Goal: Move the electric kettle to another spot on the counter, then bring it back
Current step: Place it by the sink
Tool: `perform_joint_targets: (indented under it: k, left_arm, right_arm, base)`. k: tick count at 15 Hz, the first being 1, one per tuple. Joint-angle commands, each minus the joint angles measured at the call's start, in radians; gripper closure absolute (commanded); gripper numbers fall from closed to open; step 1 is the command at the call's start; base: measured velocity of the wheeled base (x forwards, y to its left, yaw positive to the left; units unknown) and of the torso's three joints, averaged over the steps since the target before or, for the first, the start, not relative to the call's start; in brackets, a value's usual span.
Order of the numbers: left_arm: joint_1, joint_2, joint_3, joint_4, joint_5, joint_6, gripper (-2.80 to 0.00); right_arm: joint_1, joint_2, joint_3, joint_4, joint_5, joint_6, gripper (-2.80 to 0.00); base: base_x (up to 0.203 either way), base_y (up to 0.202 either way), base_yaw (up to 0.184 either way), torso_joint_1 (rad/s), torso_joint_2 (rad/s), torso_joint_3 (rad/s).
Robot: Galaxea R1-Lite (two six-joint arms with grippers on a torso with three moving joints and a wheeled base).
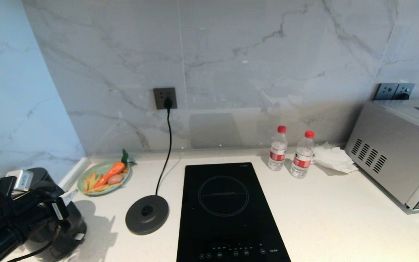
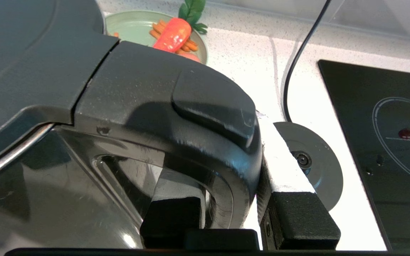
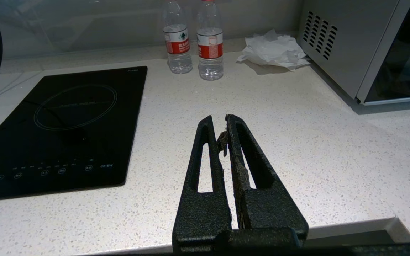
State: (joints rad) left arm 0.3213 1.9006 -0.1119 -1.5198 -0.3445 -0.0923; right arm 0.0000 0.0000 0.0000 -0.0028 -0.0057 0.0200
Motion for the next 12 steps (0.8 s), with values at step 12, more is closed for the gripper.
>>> perform_joint_targets:
  k: [12]
  left_arm:
    - [0.123,-0.163,0.082,-0.01,-0.067,-0.003,0.0]
  right_arm:
    - [0.0,0.0,0.0,0.0,0.0,0.0,0.0]
  base:
    - [0.0,0.0,0.0,0.0,0.0,0.0]
